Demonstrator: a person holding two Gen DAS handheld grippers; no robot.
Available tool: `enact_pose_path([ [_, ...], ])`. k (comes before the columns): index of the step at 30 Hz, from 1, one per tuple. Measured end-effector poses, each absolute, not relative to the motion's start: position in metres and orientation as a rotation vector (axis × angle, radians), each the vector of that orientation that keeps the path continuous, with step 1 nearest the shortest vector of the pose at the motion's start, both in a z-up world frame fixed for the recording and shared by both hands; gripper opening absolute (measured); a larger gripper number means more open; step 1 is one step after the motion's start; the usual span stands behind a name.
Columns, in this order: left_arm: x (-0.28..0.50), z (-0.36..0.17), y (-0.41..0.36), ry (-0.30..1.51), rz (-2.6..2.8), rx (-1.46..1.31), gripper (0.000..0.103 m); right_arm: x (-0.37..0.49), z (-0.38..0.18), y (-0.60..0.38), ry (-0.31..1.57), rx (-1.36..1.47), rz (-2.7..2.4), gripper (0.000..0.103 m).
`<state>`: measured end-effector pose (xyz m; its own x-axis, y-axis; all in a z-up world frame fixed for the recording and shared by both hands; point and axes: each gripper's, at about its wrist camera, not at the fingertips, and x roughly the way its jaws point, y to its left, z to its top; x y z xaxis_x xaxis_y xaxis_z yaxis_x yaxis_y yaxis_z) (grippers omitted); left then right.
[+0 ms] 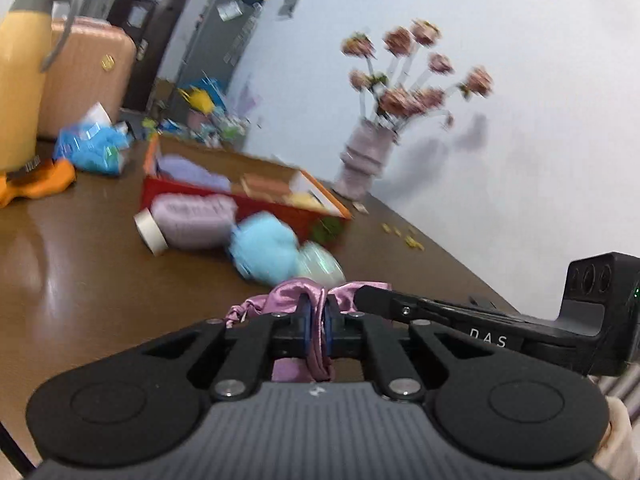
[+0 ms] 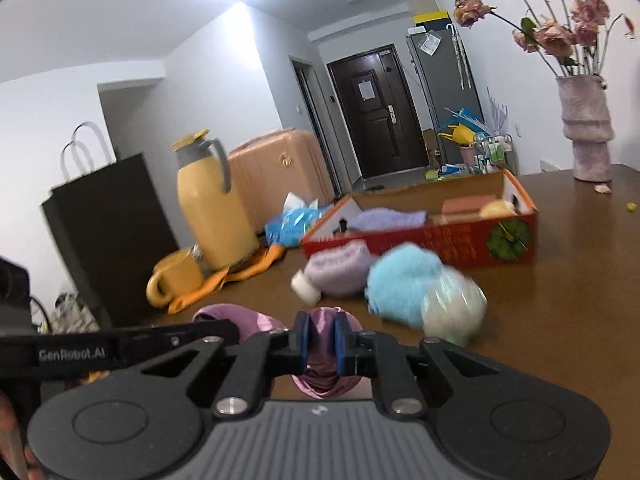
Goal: Organize soft objects
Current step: 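Grasp the pink satin bow with both grippers and lift it, then carry the bow into the red box and open both grippers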
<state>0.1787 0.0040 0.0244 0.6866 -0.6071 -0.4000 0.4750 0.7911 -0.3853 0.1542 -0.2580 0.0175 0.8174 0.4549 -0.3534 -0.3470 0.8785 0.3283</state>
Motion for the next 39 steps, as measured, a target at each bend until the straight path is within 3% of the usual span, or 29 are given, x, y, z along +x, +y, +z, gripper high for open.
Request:
enact_pose_path([
  [6, 0.14, -0.02, -0.014, 0.654, -0.599, -0.245, 0.01, 0.102, -0.021, -0.271, 0.526, 0.256, 0.364, 0.012],
  [7, 0.138, -0.025, -0.016, 0.671, -0.592, -0.233, 0.018, 0.1, -0.028, -0.272, 0.536, 0.253, 0.34, 0.013],
  [8, 0.135, -0.027, -0.015, 0.681, -0.595, -0.233, 0.037, 0.097, -0.032, -0.273, 0.534, 0.26, 0.337, 0.014],
  [10, 0.13, -0.023, -0.006, 0.665, -0.598, -0.266, 0.062, 0.089, -0.031, -0.275, 0.513, 0.264, 0.343, 0.024],
  [11, 0.127, -0.018, -0.001, 0.641, -0.595, -0.276, 0.072, 0.085, -0.029, -0.275, 0.503, 0.258, 0.338, 0.027],
  [13, 0.123, -0.01, 0.002, 0.591, -0.58, -0.27, 0.079, 0.08, -0.025, -0.277, 0.468, 0.253, 0.332, 0.048],
  [16, 0.129, -0.015, -0.003, 0.614, -0.585, -0.261, 0.077, 0.08, -0.026, -0.282, 0.461, 0.292, 0.335, 0.051],
  [18, 0.137, -0.025, -0.008, 0.667, -0.561, -0.265, 0.063, 0.086, -0.03, -0.281, 0.483, 0.307, 0.334, 0.049],
  [20, 0.142, -0.033, -0.009, 0.704, -0.562, -0.272, 0.03, 0.091, -0.036, -0.281, 0.511, 0.324, 0.331, 0.034],
  [22, 0.143, -0.038, -0.007, 0.717, -0.581, -0.291, 0.017, 0.094, -0.041, -0.282, 0.533, 0.351, 0.362, 0.021],
  [26, 0.143, -0.036, -0.005, 0.706, -0.61, -0.292, 0.008, 0.096, -0.041, -0.282, 0.544, 0.358, 0.381, 0.016],
  [31, 0.159, -0.002, -0.005, 0.624, -0.679, -0.283, 0.007, 0.106, -0.02, -0.285, 0.516, 0.357, 0.397, 0.012],
  [39, 0.301, 0.096, -0.023, 0.443, -0.709, -0.222, 0.007, 0.234, 0.081, -0.299, 0.321, 0.282, 0.408, 0.012],
])
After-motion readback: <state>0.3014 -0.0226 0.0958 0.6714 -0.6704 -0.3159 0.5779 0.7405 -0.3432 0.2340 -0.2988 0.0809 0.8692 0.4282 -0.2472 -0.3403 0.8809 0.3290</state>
